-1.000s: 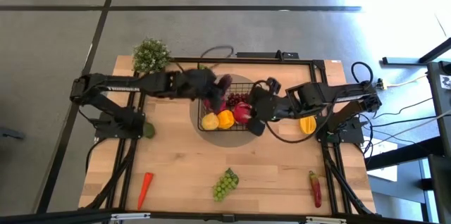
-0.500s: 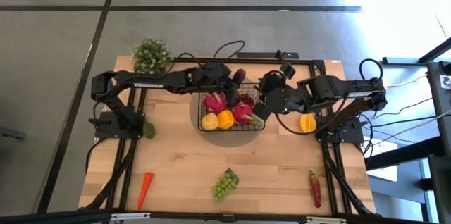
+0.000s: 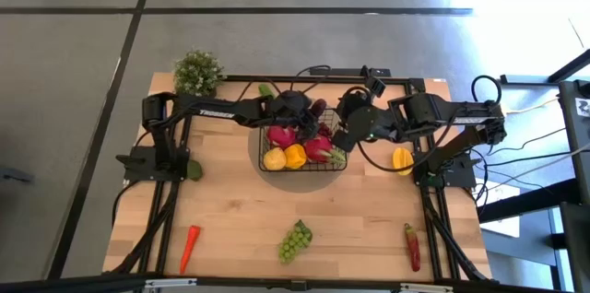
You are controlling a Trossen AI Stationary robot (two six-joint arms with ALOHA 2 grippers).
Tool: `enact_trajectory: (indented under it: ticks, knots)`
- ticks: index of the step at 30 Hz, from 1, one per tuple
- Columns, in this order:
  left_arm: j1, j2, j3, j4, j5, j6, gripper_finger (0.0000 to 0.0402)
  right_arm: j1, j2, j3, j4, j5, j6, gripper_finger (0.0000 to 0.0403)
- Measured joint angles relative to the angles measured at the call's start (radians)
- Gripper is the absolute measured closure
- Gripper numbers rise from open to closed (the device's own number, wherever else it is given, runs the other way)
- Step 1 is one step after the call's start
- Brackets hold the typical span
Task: Build produce basket
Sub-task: Put the purple eggplant into the black wire basket
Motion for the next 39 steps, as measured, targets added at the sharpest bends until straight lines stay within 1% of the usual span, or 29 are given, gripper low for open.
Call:
enact_trajectory:
  ticks: [7,15,20,25,28,33,39]
  knots:
    - [0.007,-0.001,0.0,-0.082,-0.021,-0.007,0.0297,-0.001,0.0,0.0,0.0,-0.003,-0.012,0.0281]
    - [0.007,-0.001,0.0,-0.09,0.002,-0.004,0.0287,-0.001,0.0,0.0,0.0,-0.003,-0.015,0.0281]
    - [0.01,-0.001,0.0,-0.09,-0.009,-0.115,0.0283,-0.001,0.0,0.0,0.0,-0.003,-0.015,0.0281]
    - [0.009,-0.001,0.0,-0.09,-0.016,-0.131,0.0289,-0.001,0.0,0.0,0.0,-0.003,-0.015,0.0281]
    - [0.01,-0.001,0.0,-0.09,-0.014,-0.102,0.029,-0.001,0.0,0.0,0.0,-0.003,-0.015,0.0281]
    - [0.009,-0.001,0.0,-0.09,0.01,-0.014,0.0275,-0.001,0.0,0.0,0.0,-0.003,-0.016,0.0281]
    - [0.009,-0.001,0.0,-0.093,0.017,0.0,0.0254,-0.001,0.0,0.0,0.0,-0.003,-0.018,0.0281]
